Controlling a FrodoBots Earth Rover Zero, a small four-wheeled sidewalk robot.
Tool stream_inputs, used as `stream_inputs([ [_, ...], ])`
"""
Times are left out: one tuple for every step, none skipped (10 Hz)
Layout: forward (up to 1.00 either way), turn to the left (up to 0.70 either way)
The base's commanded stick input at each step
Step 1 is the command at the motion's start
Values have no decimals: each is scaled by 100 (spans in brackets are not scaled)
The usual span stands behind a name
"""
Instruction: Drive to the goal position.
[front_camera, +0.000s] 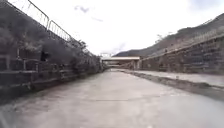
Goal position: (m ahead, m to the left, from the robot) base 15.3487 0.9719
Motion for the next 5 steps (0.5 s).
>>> stream_inputs([
  [100, 0],
  [100, 0],
  [100, 0],
  [100, 0],
  [100, 0],
])
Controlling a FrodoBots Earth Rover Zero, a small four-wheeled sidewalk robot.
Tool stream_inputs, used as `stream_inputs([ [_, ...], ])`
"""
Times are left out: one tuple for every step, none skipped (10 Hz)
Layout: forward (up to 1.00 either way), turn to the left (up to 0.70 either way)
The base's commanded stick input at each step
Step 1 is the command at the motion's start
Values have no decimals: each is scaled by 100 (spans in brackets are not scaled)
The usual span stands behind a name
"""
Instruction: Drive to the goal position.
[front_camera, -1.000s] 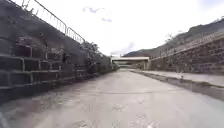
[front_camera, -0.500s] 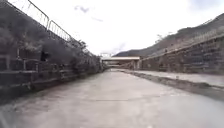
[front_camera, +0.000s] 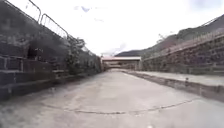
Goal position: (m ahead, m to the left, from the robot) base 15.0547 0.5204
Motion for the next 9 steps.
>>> stream_inputs([
  [100, 0],
  [100, 0],
  [100, 0],
  [100, 0],
  [100, 0],
  [100, 0],
  [100, 0],
  [100, -12],
  [100, -25],
])
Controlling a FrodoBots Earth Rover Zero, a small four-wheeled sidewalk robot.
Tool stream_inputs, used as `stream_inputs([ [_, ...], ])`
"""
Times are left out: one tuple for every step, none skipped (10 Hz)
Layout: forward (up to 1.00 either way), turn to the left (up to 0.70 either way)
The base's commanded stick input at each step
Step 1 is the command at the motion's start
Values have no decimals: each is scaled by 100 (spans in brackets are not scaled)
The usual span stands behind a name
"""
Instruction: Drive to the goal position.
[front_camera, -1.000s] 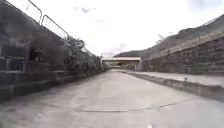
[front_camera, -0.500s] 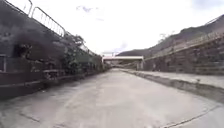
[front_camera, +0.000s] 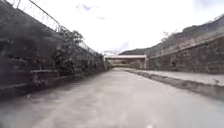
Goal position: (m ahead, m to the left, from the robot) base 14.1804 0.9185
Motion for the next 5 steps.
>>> stream_inputs([
  [100, -39],
  [100, -25],
  [100, -10],
  [100, 0],
  [100, 0],
])
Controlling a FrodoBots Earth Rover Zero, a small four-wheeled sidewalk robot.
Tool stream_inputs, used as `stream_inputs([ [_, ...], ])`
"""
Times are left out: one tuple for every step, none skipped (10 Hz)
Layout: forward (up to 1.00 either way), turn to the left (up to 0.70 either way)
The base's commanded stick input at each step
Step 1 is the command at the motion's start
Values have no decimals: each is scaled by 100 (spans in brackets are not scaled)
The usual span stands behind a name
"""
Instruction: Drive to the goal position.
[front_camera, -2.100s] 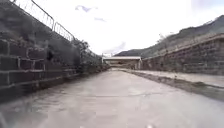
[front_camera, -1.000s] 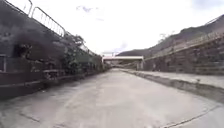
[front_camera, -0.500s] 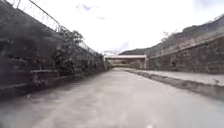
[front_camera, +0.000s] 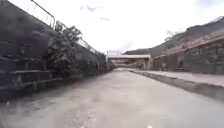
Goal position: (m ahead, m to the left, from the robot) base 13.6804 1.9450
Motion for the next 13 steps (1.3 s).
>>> stream_inputs([
  [100, 0],
  [100, 0],
  [100, 0],
  [100, 0],
  [100, 0],
  [100, 0],
  [100, 0],
  [100, 0],
  [100, 0],
  [100, 0],
  [100, 0],
  [100, 0],
  [100, 0],
])
